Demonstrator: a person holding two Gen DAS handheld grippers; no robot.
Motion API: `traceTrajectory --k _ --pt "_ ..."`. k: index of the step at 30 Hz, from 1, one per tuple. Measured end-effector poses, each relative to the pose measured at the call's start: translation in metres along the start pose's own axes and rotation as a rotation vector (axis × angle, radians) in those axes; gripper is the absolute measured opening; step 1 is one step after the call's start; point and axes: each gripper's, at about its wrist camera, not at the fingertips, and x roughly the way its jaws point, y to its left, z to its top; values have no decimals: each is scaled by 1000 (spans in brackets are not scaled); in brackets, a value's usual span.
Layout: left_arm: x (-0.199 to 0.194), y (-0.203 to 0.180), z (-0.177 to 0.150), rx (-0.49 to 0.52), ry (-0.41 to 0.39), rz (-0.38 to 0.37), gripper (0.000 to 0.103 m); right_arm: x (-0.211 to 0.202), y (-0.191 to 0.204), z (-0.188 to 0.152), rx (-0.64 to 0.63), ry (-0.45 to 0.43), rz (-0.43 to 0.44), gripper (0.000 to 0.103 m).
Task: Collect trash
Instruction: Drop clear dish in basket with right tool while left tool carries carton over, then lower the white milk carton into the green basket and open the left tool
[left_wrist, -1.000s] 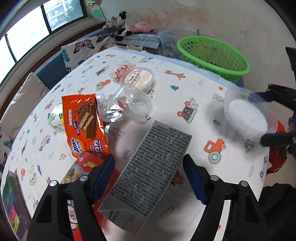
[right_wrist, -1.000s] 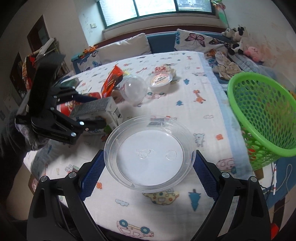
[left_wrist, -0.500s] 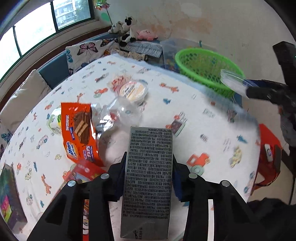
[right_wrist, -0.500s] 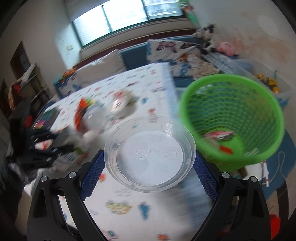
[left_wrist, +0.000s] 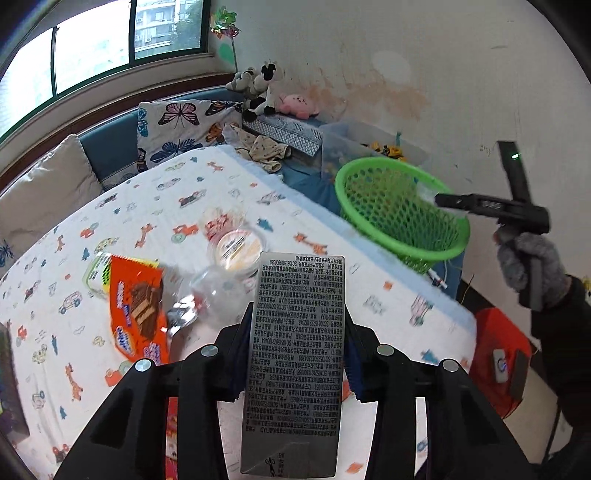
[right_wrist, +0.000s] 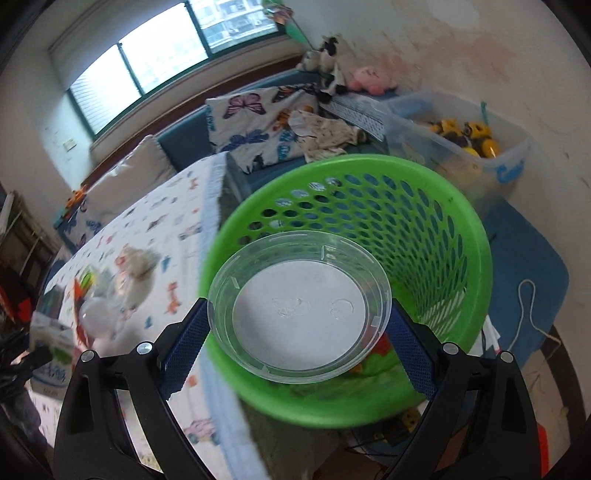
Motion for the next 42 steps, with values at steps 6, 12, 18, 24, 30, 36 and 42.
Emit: traceTrajectory --k 6,12,18,24,30,36,42 --pt "6 -11 18 -1 -7 -10 40 29 -26 14 75 22 -29 94" --pt "16 -22 36 -7 -19 -38 40 32 -29 18 49 7 -79 95" --pt "32 -41 59 4 -19 -74 40 14 -27 15 12 -37 -83 95" --pt "55 -66 87 18 -18 -117 40 -12 -29 8 -6 -70 -74 95" --pt "86 -98 113 38 2 -134 40 -36 -37 -2 15 -102 -52 95" --pt "115 -131 136 60 14 -152 41 -53 -42 -14 12 -133 -62 95" --pt "142 -156 152 53 15 -191 41 -64 -50 -25 30 -151 -59 95"
